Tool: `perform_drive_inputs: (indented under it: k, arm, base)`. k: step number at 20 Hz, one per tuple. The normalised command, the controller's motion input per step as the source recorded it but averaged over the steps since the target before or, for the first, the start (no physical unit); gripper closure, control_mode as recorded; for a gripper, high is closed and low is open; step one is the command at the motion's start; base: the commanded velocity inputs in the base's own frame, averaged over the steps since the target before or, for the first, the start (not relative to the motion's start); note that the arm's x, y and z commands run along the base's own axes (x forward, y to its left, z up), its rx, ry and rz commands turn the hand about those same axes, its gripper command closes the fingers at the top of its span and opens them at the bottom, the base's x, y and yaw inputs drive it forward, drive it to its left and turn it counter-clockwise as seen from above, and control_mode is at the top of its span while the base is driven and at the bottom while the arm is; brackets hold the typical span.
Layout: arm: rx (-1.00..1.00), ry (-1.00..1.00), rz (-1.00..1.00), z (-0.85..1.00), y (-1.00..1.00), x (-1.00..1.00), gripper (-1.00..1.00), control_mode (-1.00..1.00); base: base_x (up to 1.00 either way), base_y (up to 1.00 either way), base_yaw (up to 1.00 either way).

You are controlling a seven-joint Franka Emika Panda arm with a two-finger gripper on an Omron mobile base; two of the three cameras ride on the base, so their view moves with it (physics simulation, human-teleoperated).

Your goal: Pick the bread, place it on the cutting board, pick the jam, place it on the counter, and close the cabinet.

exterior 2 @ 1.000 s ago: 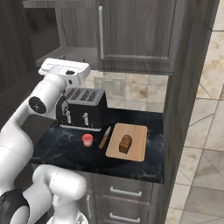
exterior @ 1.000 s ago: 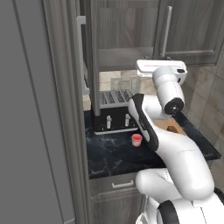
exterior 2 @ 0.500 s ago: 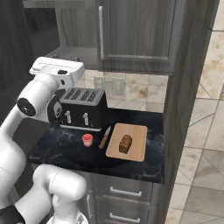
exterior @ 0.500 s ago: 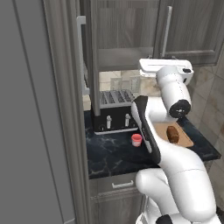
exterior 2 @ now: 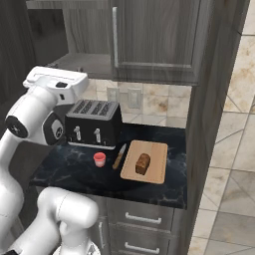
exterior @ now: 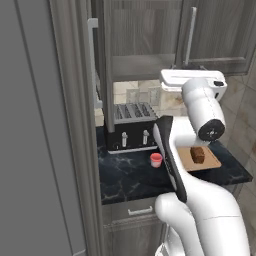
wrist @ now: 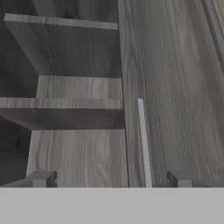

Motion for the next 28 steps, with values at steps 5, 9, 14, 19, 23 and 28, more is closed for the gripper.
perform_drive_inputs:
  k: [5, 9, 14, 19, 23, 28]
  arm:
    - [0.0, 0.01, 0.0, 0.0, 0.1, -0.42, -1.0, -1.0]
    - [0.0, 0.01, 0.0, 0.0, 0.08, -0.38, -1.0, -1.0]
    - [0.0, 0.02, 0.0, 0.0, 0.12, -0.39, -1.0, -1.0]
    - [0.0, 0.02, 0.0, 0.0, 0.15, -0.38, -1.0, -1.0]
    - [0.0, 0.01, 0.0, 0.06, 0.19, -0.31, -1.0, -1.0]
    - [0.0, 0.0, 0.0, 0.01, 0.24, -0.28, -1.0, -1.0]
  base:
    - [0.0, 0.0, 0.0]
    - [0.0, 0.0, 0.0]
    - [0.0, 0.0, 0.0]
    - [0.0, 0.0, 0.0]
    - [0.0, 0.0, 0.0]
    - [0.0, 0.0, 0.0]
